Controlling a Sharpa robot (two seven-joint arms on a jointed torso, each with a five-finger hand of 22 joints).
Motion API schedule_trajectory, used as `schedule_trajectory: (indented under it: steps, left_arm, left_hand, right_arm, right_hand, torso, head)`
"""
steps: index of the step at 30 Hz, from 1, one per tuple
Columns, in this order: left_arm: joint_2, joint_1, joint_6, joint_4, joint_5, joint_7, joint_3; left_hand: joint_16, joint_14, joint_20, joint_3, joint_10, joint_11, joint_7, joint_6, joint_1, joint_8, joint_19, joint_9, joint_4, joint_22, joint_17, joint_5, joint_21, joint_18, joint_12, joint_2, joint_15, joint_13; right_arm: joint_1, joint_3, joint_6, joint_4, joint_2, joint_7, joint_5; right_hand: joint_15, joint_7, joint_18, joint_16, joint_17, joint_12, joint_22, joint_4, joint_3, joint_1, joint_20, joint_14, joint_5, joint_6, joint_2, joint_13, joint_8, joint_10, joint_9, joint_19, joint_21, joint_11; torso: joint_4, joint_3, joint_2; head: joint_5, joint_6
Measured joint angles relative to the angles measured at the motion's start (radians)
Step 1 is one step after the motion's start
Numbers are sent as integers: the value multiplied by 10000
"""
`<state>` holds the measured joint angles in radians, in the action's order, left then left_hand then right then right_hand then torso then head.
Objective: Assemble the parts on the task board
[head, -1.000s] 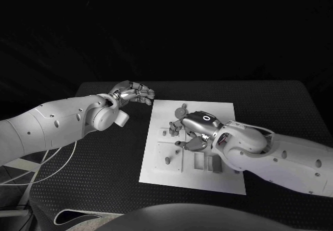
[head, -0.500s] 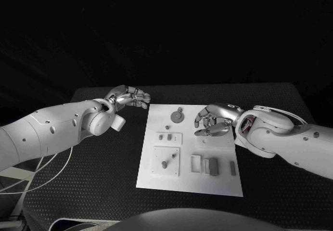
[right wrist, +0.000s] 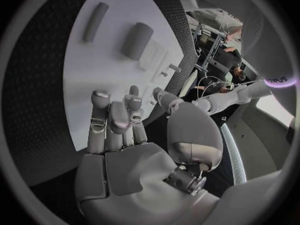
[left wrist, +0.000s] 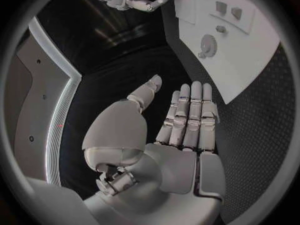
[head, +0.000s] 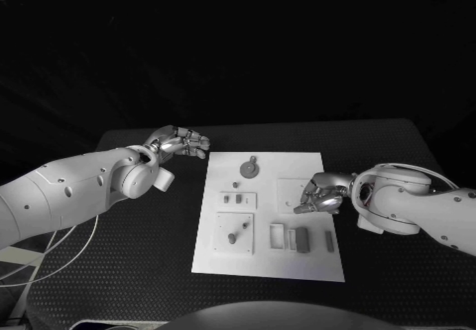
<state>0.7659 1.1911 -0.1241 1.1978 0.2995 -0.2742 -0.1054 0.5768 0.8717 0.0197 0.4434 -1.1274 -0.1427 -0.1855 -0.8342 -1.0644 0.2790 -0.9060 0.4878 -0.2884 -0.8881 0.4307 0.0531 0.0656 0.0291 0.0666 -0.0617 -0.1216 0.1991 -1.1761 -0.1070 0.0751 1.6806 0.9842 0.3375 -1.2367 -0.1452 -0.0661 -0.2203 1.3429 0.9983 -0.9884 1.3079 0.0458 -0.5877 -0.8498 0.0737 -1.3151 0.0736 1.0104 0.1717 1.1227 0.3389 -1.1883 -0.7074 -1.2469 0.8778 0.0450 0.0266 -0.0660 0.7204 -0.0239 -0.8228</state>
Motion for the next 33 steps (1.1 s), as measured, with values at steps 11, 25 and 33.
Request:
schedule_trajectory:
  steps: [11,25,33]
  left_arm:
    - [-18,-1,5,-41,-3,1,-1]
    - [-11,-2,10,-36,-10,3,-2]
    - [4,-2,13,-33,-12,4,-2]
  left_hand:
    - [-39,0,0,-26,0,0,0,0,0,-1,0,1,26,0,12,0,0,-1,0,0,0,-9]
    - [-39,25,0,-26,0,0,0,0,0,-2,0,-7,26,9,33,0,0,-1,0,0,-25,-8]
    - [-39,24,0,-26,0,0,0,0,0,-2,0,-7,26,9,34,0,0,-1,0,0,-24,-7]
  right_arm:
    - [1,-94,1002,90,188,1030,746]
    - [0,-425,1363,212,151,1510,1142]
    - [68,-557,1440,196,-41,1597,1147]
  right_hand:
    - [3,37,16,223,215,-147,-1,238,151,550,55,0,0,37,-34,150,-60,0,-67,57,129,0]
    - [-83,123,41,415,324,-220,-2,1073,-107,1132,146,-48,-232,126,660,214,-227,-36,-136,42,261,35]
    - [-83,123,47,414,323,-233,-3,1409,-223,1121,180,-49,-232,127,946,236,-268,-37,-176,7,302,35]
  torso:
    - [8,11,5]
    - [23,35,23]
    - [29,34,19]
  head:
    - [97,33]
    - [124,3]
    - [129,-12]
